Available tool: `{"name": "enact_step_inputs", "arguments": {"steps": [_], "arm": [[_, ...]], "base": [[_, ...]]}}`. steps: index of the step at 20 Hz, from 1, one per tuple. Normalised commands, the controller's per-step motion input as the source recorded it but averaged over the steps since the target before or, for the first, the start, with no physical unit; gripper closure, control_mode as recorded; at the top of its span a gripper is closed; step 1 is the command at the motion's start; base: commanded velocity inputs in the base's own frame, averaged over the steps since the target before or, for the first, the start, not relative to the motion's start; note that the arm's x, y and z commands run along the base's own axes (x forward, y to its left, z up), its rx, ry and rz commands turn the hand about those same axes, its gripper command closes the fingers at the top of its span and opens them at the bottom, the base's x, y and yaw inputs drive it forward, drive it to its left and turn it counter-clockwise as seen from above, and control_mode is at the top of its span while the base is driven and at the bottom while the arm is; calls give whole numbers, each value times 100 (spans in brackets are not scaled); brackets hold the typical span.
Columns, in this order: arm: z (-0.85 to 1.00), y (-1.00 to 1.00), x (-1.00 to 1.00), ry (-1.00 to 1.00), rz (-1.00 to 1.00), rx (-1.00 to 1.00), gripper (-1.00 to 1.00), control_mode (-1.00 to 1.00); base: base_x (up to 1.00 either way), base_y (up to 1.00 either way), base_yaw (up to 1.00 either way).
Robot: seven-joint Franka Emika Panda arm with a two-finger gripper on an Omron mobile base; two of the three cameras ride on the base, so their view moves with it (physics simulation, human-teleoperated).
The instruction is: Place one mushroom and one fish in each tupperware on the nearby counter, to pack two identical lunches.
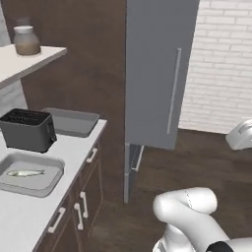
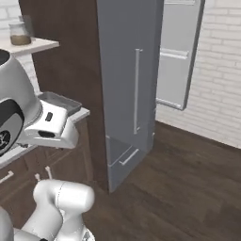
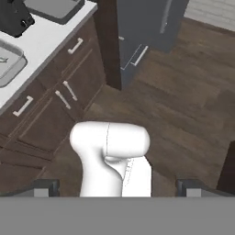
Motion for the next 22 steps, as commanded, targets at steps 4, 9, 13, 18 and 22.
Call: {"name": "enact_step_inputs", "arguments": {"steps": [4, 9, 13, 18, 22], "arm": [[0, 0, 0, 0, 0, 0, -100, 100], [0, 0, 0, 0, 0, 0, -100, 100], [0, 0, 0, 0, 0, 0, -100, 100], [0, 0, 0, 0, 0, 0, -100, 100], [0, 0, 0, 0, 0, 0, -100, 100]], "base": [[0, -25, -64], [1, -65, -41], [61, -56, -24], [98, -35, -2], [27, -63, 16]]}}
